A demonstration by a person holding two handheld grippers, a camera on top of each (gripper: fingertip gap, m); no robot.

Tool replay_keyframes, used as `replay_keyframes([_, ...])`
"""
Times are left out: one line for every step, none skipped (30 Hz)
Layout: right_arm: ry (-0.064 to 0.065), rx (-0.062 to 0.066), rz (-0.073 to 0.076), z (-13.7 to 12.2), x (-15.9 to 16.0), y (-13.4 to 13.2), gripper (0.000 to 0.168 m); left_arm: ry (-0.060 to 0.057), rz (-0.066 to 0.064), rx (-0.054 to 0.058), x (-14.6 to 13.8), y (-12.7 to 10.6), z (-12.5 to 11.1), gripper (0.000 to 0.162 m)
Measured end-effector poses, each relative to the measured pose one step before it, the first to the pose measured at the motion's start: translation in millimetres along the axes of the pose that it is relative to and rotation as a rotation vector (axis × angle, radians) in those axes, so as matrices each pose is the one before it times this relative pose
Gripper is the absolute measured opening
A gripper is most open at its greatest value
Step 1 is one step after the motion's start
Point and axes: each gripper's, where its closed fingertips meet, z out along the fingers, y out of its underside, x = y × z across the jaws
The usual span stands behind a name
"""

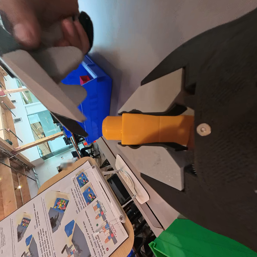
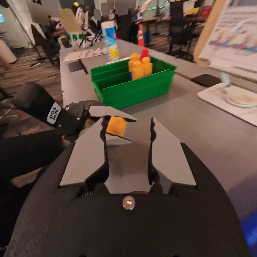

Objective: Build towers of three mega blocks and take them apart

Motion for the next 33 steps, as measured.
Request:
replay_keyframes([-0.0212,-0.0285,-0.0080,10.05,-9.24,5.40,0.063,0.0068,0.0035,0.0062,1.68,-1.06,-0.44,0.037])
replay_keyframes([-0.0079,-0.0273,-0.0037,8.86,-5.62,5.39,0.063,0.0103,0.0006,0.0075,2.10,-1.35,-0.42,0.037])
replay_keyframes([-0.0047,-0.0246,0.0033,7.66,-3.53,5.39,0.063,0.0094,0.0015,0.0068,2.03,-1.19,-0.24,0.038])
replay_keyframes([-0.0157,-0.0196,0.0094,6.79,-4.29,4.89,0.063,-0.0021,0.0043,-0.0003,0.40,-0.15,-0.01,0.037])
replay_keyframes([-0.0169,-0.0049,0.0104,5.45,-3.80,2.79,0.068,-0.0108,0.0107,-0.0177,-1.32,2.77,0.62,0.037])
replay_keyframes([0.0023,0.0015,0.0068,2.97,-0.16,0.98,0.072,-0.0096,0.0087,-0.0181,-1.51,2.79,0.81,0.037])
replay_keyframes([0.0124,0.0059,0.0006,0.98,2.25,-0.48,0.069,-0.0048,0.0013,-0.0009,-0.70,0.10,0.14,0.037])
replay_keyframes([0.0168,0.0099,0.0039,-0.69,3.89,-1.03,0.060,0.0003,-0.0007,0.0072,0.13,-1.02,-0.42,0.037])
replay_keyframes([0.0094,0.0102,0.0155,-1.28,4.00,-0.59,0.051,0.0035,0.0022,0.0038,0.73,-0.82,-0.24,0.037])
replay_keyframes([-0.0022,0.0058,0.0309,-1.65,3.50,-0.07,0.044,-0.0047,0.0092,0.0037,0.21,-0.75,0.01,0.038])
replay_keyframes([0.0035,-0.0040,0.0374,-1.16,4.76,1.29,0.053,-0.0149,0.0179,0.0112,-0.99,-2.01,-0.37,0.037])
replay_keyframes([0.0023,-0.0120,0.0248,-0.07,4.19,2.63,0.066,-0.0133,0.0192,0.0105,-0.93,-2.06,-0.45,0.038])
replay_keyframes([-0.0173,-0.0058,0.0192,0.20,0.03,2.01,0.070,-0.0042,0.0101,0.0046,0.00,-0.86,-0.03,0.038])
replay_keyframes([-0.0276,-0.0036,0.0148,0.56,-2.65,1.40,0.066,0.0072,0.0020,0.0011,1.53,0.20,0.30,0.037])
replay_keyframes([-0.0247,-0.0077,0.0063,1.47,-3.32,2.01,0.063,0.0084,0.0031,-0.0011,1.86,0.18,0.50,0.038])
replay_keyframes([-0.0234,-0.0123,-0.0020,2.38,-3.79,2.71,0.055,0.0006,0.0102,-0.0023,1.03,0.27,0.40,0.037])
replay_keyframes([-0.0343,-0.0181,-0.0055,3.15,-5.69,3.70,0.046,-0.0015,0.0124,-0.0090,0.86,1.52,0.54,0.037])
replay_keyframes([-0.0214,-0.0216,-0.0033,3.13,-3.88,3.70,0.036,-0.0003,0.0077,-0.0154,0.88,2.91,0.80,0.037])
replay_keyframes([0.0210,-0.0121,-0.0280,0.84,2.33,1.68,0.035,-0.0022,0.0026,-0.0122,0.19,2.06,0.87,0.037])
replay_keyframes([0.0170,-0.0002,-0.0303,-0.68,0.95,-0.73,0.035,-0.0074,-0.0021,-0.0060,-0.62,0.59,0.83,0.037])
replay_keyframes([0.0277,0.0036,-0.0131,-2.21,2.73,-2.11,0.034,-0.0177,-0.0048,-0.0077,-2.45,0.93,0.73,0.038])
replay_keyframes([0.0408,0.0204,0.0006,-4.67,5.84,-4.72,0.034,-0.0240,-0.0036,-0.0114,-3.77,1.76,0.42,0.039])
replay_keyframes([0.0303,0.0279,0.0083,-6.21,5.78,-5.69,0.034,-0.0173,0.0002,-0.0099,-3.15,1.79,0.15,0.040])
replay_keyframes([0.0038,0.0176,0.0202,-5.98,3.23,-3.76,0.034,-0.0068,0.0036,-0.0070,-1.30,1.37,0.18,0.042])
replay_keyframes([-0.0246,0.0039,0.0287,-4.76,-0.45,-1.05,0.034,0.0009,0.0059,-0.0031,0.34,0.44,0.20,0.042])
replay_keyframes([-0.0297,0.0051,0.0276,-3.37,-1.67,-0.58,0.034,0.0035,0.0103,-0.0020,1.52,0.23,0.28,0.041])
replay_keyframes([-0.0183,0.0109,0.0208,-1.96,-0.94,-0.60,0.034,0.0013,0.0160,-0.0065,1.85,0.70,0.84,0.041])
replay_keyframes([-0.0178,0.0069,0.0168,-0.33,-1.67,-0.19,0.034,-0.0012,0.0208,-0.0108,1.96,1.22,1.08,0.042])
replay_keyframes([-0.0224,0.0018,0.0143,0.92,-3.05,0.17,0.033,-0.0017,0.0256,-0.0113,2.39,1.14,1.22,0.041])
replay_keyframes([-0.0248,-0.0034,0.0108,1.57,-3.98,0.67,0.033,-0.0019,0.0268,-0.0092,2.62,0.85,0.90,0.039])
replay_keyframes([-0.0010,-0.0073,-0.0013,1.21,-0.89,0.94,0.033,-0.0036,0.0164,-0.0137,0.96,1.73,0.70,0.040])
replay_keyframes([0.0157,-0.0156,-0.0256,0.14,1.05,1.91,0.033,0.0052,-0.0002,-0.0158,0.27,2.24,0.29,0.039])
replay_keyframes([0.0144,-0.0188,-0.0357,-0.10,0.47,2.30,0.033,0.0141,-0.0094,-0.0052,0.67,0.89,-0.29,0.038])
